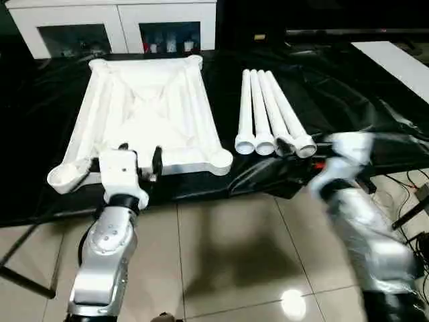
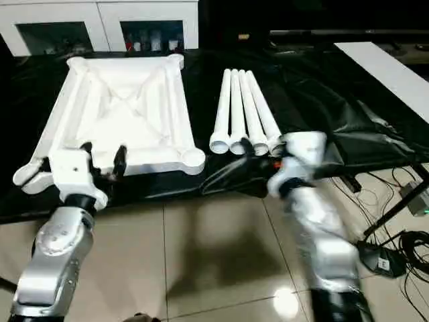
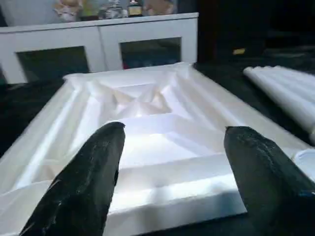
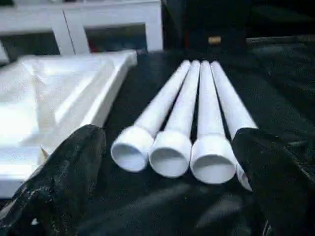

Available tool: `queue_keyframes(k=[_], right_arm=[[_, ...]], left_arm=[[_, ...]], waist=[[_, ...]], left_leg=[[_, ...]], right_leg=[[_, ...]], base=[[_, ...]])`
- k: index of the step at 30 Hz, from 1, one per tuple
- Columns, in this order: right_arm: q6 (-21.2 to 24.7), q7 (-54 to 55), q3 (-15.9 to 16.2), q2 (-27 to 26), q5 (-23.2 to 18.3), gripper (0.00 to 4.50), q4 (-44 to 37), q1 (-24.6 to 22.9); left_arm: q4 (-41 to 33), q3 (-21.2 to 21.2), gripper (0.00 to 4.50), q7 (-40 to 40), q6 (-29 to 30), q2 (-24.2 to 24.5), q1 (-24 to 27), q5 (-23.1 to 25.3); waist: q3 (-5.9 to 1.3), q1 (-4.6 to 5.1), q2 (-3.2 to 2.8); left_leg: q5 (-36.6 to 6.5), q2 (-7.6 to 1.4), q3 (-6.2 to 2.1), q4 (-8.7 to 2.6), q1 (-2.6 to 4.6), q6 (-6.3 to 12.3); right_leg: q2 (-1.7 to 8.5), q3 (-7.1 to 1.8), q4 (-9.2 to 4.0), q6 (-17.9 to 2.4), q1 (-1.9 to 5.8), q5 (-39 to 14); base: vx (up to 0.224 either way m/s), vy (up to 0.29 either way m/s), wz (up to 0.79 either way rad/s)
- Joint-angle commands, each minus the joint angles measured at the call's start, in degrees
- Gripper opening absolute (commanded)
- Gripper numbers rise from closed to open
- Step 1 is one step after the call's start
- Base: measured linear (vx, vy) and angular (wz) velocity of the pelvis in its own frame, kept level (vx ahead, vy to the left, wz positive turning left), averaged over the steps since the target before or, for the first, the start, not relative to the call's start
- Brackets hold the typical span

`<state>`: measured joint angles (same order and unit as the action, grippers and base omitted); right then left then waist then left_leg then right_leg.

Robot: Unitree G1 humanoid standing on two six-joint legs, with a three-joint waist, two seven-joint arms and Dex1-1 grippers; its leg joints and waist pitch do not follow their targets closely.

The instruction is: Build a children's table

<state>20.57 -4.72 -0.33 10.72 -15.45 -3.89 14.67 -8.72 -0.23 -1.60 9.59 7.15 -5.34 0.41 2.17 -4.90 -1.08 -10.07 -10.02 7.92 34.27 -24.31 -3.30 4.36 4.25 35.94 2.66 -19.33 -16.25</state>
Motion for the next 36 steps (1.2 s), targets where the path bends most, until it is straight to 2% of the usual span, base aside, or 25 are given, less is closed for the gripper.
queue_keyframes(k=[1, 2, 3, 4, 5, 6, 7, 8, 9, 10, 11, 13, 20, 21, 22, 24, 25, 27, 28, 29, 31, 33, 34, 35, 36], right_arm=[[-1.1, -0.1, 1.5, -0.6, 1.8, 4.5, 1.0, 1.3], [-1.4, 0.0, 2.2, -0.9, 2.8, 4.5, 1.2, 1.5], [-0.8, 1.0, 2.9, -0.8, 3.1, 4.5, 1.0, 1.7], [-1.2, 1.9, 3.2, -0.9, 3.3, 4.5, 1.0, 1.6], [-2.3, 3.5, 3.3, -1.3, 4.1, 4.5, 1.0, 1.6], [-2.4, 3.7, 3.3, -1.4, 4.2, 4.5, 1.0, 1.6], [-3.4, 4.9, 3.3, -1.9, 4.8, 4.5, 1.0, 1.6], [-4.9, 6.1, 3.1, -2.5, 6.7, 4.5, 1.3, 1.6], [-3.7, 5.9, 3.2, -2.7, 7.0, 4.5, 1.2, 1.8], [-2.8, 5.7, 3.3, -2.7, 7.1, 4.5, 1.1, 1.8], [-1.9, 5.3, 3.7, -2.3, 7.5, 4.5, 1.1, 1.9], [-1.1, 3.5, 3.1, -2.7, 5.9, 4.5, 1.4, 1.7], [-1.7, 0.4, 6.3, -2.2, 6.1, 4.5, 0.5, 0.2], [-1.7, 0.3, 6.7, -2.2, 6.7, 4.5, 0.4, 0.1], [-1.7, 0.3, 6.7, -2.2, 6.7, 4.5, 0.4, 0.1], [-1.5, 0.0, 7.1, -2.5, 7.0, 4.5, 0.5, 0.4], [-1.5, -0.1, 7.1, -2.5, 7.0, 4.5, 0.5, 0.4], [-1.9, -0.7, 7.4, -2.6, 7.5, 4.5, 0.4, 0.5], [-2.2, -0.9, 7.2, -3.1, 7.4, 4.5, 0.4, 0.6], [-2.4, -1.1, 7.0, -3.3, 7.3, 4.5, 0.4, 0.6], [-2.9, -1.4, 6.7, -3.9, 6.7, 4.5, 0.1, 0.6], [-3.6, -1.2, 7.0, -3.9, 6.9, 4.5, -0.3, 0.6], [-3.9, -0.9, 7.2, -3.9, 7.3, 4.5, -0.4, 0.5], [-3.3, 0.3, 7.0, -4.0, 7.9, 4.5, -0.1, 0.8], [-3.4, 0.1, 6.8, -4.1, 7.6, 4.5, 0.1, 0.8]], left_arm=[[-1.1, -0.5, 3.62, -0.1, 1.6, 0.3, -0.6, 4.2], [-1.3, -0.5, 3.62, 0.1, 1.6, 0.4, -0.7, 4.8], [-1.5, -0.9, 3.62, -0.3, 1.8, 0.9, -0.8, 4.3], [-1.8, -0.9, 3.62, -0.3, 2.9, 1.0, -0.8, 2.8], [-1.5, -1.1, 3.62, -0.3, 3.2, 1.4, -1.1, 1.8], [-1.4, -1.1, 3.62, -0.3, 3.2, 1.5, -1.1, 1.7], [-1.0, -1.3, 3.62, -0.2, 4.3, 2.1, -1.5, 1.3], [0.2, -1.7, 3.62, -0.9, 6.9, 2.5, -2.3, 2.7], [0.7, -1.4, 3.62, -0.4, 6.2, 2.1, -2.7, 2.1], [0.9, -1.2, 3.62, 0.1, 5.5, 1.7, -2.9, 1.6], [1.2, -1.4, 3.62, 0.3, 4.2, 1.6, -3.2, 2.1], [1.5, -1.4, 3.62, 0.8, 4.0, 1.2, -3.6, 3.1], [1.4, -2.0, 3.62, 0.2, 5.2, 0.8, -3.8, 3.1], [1.2, -2.0, 3.62, 0.3, 5.3, 0.9, -3.6, 2.8], [1.2, -2.0, 3.62, 0.3, 5.3, 0.9, -3.6, 2.8], [1.3, -1.8, 3.62, 0.2, 5.2, 1.0, -3.4, 2.8], [1.3, -1.8, 3.62, 0.2, 5.2, 1.0, -3.3, 2.8], [1.3, -1.6, 3.62, 0.3, 5.1, 0.8, -3.3, 3.1], [1.3, -1.4, 3.62, 0.4, 5.2, 0.6, -3.2, 3.3], [1.3, -1.3, 3.62, 0.5, 5.2, 0.4, -3.2, 3.5], [1.3, -1.3, 3.62, 0.5, 5.2, 0.2, -3.2, 3.7], [1.3, -1.3, 3.62, 0.4, 5.2, 0.4, -3.2, 3.5], [1.3, -1.3, 3.62, 0.4, 5.1, 0.5, -3.2, 3.4], [1.4, -1.3, 3.62, 0.4, 5.1, 0.5, -3.3, 3.4], [1.4, -1.4, 3.62, 0.4, 5.1, 0.5, -3.4, 3.3]], waist=[[-3.82, 1.41, -1.68], [-3.21, 2.97, -2.31], [-2.99, 3.28, -1.99], [-3.13, 3.6, -1.86], [-2.46, 3.04, -0.79], [-2.54, 2.34, -0.11], [-2.05, 0.92, 3.01], [-2.24, -1.44, 2.37], [-1.43, -1.2, 3.59], [-1.14, -1.62, 3.02], [-1.83, -1.81, 1.78], [-2.2, -1.36, 0.83], [-1.84, -1.18, 0.49], [-1.29, -1.57, 1.5], [-1.33, -1.49, 0.65], [-1.18, -1.89, 0.47], [-1.17, -1.44, 0.19], [-1.55, -0.39, -1.26], [-2.79, 2.68, -2.81], [-3.3, 2.96, -1.54], [-2.96, 2.18, -0.77], [-2.82, 2.39, 0.03], [-2.08, 2.23, 1.57], [-1.41, 0.95, 4.63], [-0.96, -0.16, 4.95]], left_leg=[[-0.1, -4.42, -8.23, -4.54, 4.7, 7.77], [1.1, -7.03, -13.39, -6.45, 5.29, 18.65], [2.1, -6.46, -14.62, -6.8, 5.45, 22.52], [3.5, -8.82, -13.25, -6.2, 6.93, 23.75], [3.5, -7.39, -11.12, -6.25, 4.58, 25.35], [1.9, -5.19, -9.5, -5.12, 3.72, 24.62], [-3.3, 3.1, -2.96, 2.27, -0.91, 18.2], [-3.7, 2.59, -1.2, 5.5, -0.38, 9.51], [-2.8, 2.22, -0.96, 4.25, -1.16, 6.58], [-2.5, 1.75, -1.1, 2.89, -0.54, 4.02], [-6.1, -1.41, -1.73, -0.81, 1.72, 2.93], [-8.8, -3.15, -1.92, -3.51, 2.67, 1.73], [-21.3, -4.17, -1.35, -5.6, 4.62, -0.56], [-22.8, -2.46, -2.12, -6.01, 1.49, 1.87], [-25.4, -1.74, -1.72, -5.18, 2.12, 3.47], [-17.2, -1.15, -1.54, -2.81, 0.36, 6.97], [-14.4, -1.4, -1.81, -3.31, -0.01, 8.24], [-16.4, -1.68, -4.18, -5.8, 2.77, 9.94], [-17.9, -6.51, -7.62, -5.87, 11.67, 13.34], [-9.2, -9.35, -10.87, -5.04, 13.64, 19.17], [2.7, -7.86, -8.96, -4.05, 11.24, 25.87], [5.2, -5.49, -5.92, -4.7, 9.16, 27.4], [-5.0, -2.18, -2.37, -4.64, 6.72, 22.28], [-17.5, 1.77, 0.0, -2.59, 4.08, 14.8], [-17.8, 3.35, 0.61, 2.2, 5.09, 11.54]], right_leg=[[-1.06, 2.51, 0.33, -8.7, -0.02, 11.1], [-1.37, 1.54, 3.72, -11.7, -1.43, -4.7], [-1.54, 1.03, 4.25, -13.2, -2.06, -8.6], [-0.4, -0.93, 4.44, -15.4, -4.0, -8.2], [1.2, -2.74, 3.41, -18.3, -3.07, -1.8], [2.13, -3.9, 1.07, -21.3, -2.54, 1.8], [4.79, -5.62, -5.83, -26.4, 1.15, 5.5], [7.31, -5.85, -6.68, -21.5, 1.72, 0.4], [6.54, -6.18, -6.35, -16.0, 1.82, -1.5], [6.43, -5.66, -6.23, -11.0, 1.68, -5.9], [6.1, -5.94, -6.08, -3.5, 1.86, -10.6], [3.55, -4.07, -5.31, -1.8, 1.34, -6.9], [3.42, -3.56, -5.94, -6.0, 1.68, -15.1], [4.67, -1.9, -6.59, -6.3, 4.27, -19.2], [5.8, -0.63, -8.49, -5.0, 4.78, -31.8], [8.72, 1.03, -11.21, -5.2, 7.38, -36.3], [7.58, 3.39, -11.38, -5.7, 8.5, -31.4], [2.59, 5.84, -9.02, -6.5, 8.28, -19.7], [-0.69, 3.9, -2.8, -7.7, 1.65, -11.2], [-0.31, 1.35, 2.25, -5.9, -2.01, -7.9], [0.14, -0.23, 6.13, -0.1, -5.24, -3.8], [0.21, -1.11, 5.38, 1.9, -5.86, 2.1], [0.91, -2.31, 0.11, -1.2, -3.91, 7.1], [4.72, -6.67, -6.28, -0.3, -0.73, -7.6], [7.61, -9.19, -9.68, 0.4, -0.78, -26.5]], base=[[-0.035, -0.038, 0.48], [-0.03, -0.115, 0.5], [-0.03, -0.115, 0.5], [-0.052, -0.174, 0.4], [-0.06, -0.204, 0.32], [-0.06, -0.204, 0.32], [-0.047, -0.185, 0.15], [-0.073, -0.154, 0.01], [-0.073, -0.154, 0.01], [-0.102, -0.149, 0.0], [-0.088, -0.126, 0.0], [-0.084, -0.103, -0.01], [-0.015, -0.009, 0.01], [0.0, 0.0, 0.0], [0.0, 0.0, 0.0], [0.073, 0.065, 0.41], [0.105, 0.08, 0.46], [0.12, 0.078, 0.55], [0.196, 0.074, 0.54], [0.21, 0.044, 0.22], [0.17, 0.03, 0.13], [0.081, -0.02, 0.04], [0.065, -0.073, -0.01], [0.047, -0.132, 0.09], [0.047, -0.132, 0.09]])
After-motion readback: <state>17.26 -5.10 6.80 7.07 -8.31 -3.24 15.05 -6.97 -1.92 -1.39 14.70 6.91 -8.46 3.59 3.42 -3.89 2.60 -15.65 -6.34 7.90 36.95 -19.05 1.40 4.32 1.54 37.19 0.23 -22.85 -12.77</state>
